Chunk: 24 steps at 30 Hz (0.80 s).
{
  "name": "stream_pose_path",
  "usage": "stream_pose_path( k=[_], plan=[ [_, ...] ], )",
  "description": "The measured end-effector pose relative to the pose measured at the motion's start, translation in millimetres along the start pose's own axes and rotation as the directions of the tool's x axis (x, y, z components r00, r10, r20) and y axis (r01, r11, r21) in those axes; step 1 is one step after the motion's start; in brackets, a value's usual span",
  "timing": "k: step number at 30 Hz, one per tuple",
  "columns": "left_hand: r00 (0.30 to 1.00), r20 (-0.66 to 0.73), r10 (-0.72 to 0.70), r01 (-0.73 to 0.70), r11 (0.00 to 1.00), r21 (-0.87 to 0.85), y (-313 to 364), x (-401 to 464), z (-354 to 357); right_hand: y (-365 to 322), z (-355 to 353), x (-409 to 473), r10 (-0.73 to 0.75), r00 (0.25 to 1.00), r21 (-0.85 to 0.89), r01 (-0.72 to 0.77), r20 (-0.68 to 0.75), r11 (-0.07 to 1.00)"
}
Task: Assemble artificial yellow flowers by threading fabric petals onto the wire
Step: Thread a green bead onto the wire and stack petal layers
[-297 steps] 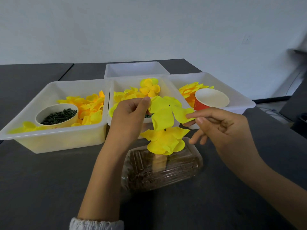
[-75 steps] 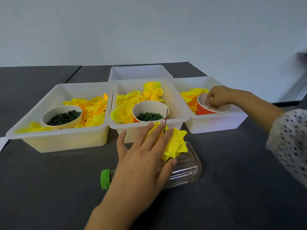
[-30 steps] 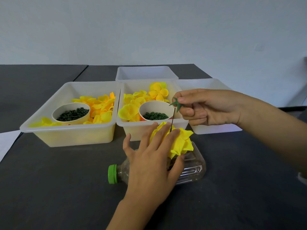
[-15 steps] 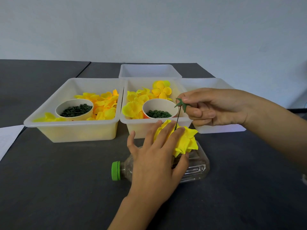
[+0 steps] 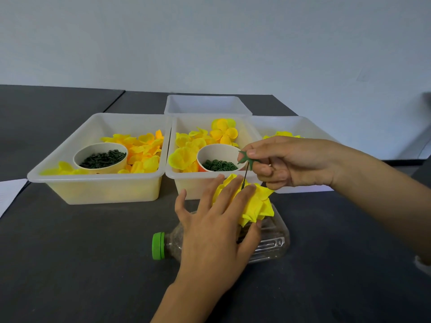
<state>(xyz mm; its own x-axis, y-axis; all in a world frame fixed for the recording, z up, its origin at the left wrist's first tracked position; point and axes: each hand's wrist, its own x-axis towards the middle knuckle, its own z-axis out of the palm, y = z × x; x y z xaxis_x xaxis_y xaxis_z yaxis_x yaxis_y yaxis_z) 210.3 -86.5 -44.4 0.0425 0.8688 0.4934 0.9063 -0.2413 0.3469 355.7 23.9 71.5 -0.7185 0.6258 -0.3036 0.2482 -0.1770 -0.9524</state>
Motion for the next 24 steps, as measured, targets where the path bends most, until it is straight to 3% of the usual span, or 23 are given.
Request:
stream_pose_path(
  k=[6,9,11,13,15,17,20,24],
  plan=[
    [1.000,0.004,0.001,-0.001,1.000,0.004,1,1,0,2,0,-1,0.022,0.999,-0.026,-0.022,-0.026,0.999],
    [1.000,-0.001,-0.002,0.002,1.000,0.005,1,1,0,3,1,-3,0.010,0.985,-0.312,-0.063,-0.172,0.948],
    [1.000,-0.007,-0.001,0.001,1.000,0.004,1,1,0,5,3,-5,-0.136,0.935,-0.570,-0.081,-0.328,0.818],
    [1.000,-0.011,0.001,-0.001,1.000,0.011,1,1,0,6,3,-8,-0.356,0.845,-0.685,-0.015,-0.398,0.728],
    [1.000,-0.011,0.002,-0.002,1.000,0.018,1,1,0,3,6,-13,-0.495,0.801,-0.713,0.126,-0.337,0.689],
    [1.000,-0.011,0.005,-0.005,1.000,0.026,1,1,0,2,11,-14,-0.526,0.814,-0.743,0.192,-0.244,0.641],
    [1.000,-0.011,0.008,-0.007,1.000,0.031,1,0,0,6,20,-7,-0.479,0.853,-0.762,0.165,-0.209,0.626],
    [1.000,0.003,0.011,-0.011,0.999,0.036,0,0,-3,13,22,3,-0.358,0.905,-0.663,0.123,-0.231,0.739]
  ],
)
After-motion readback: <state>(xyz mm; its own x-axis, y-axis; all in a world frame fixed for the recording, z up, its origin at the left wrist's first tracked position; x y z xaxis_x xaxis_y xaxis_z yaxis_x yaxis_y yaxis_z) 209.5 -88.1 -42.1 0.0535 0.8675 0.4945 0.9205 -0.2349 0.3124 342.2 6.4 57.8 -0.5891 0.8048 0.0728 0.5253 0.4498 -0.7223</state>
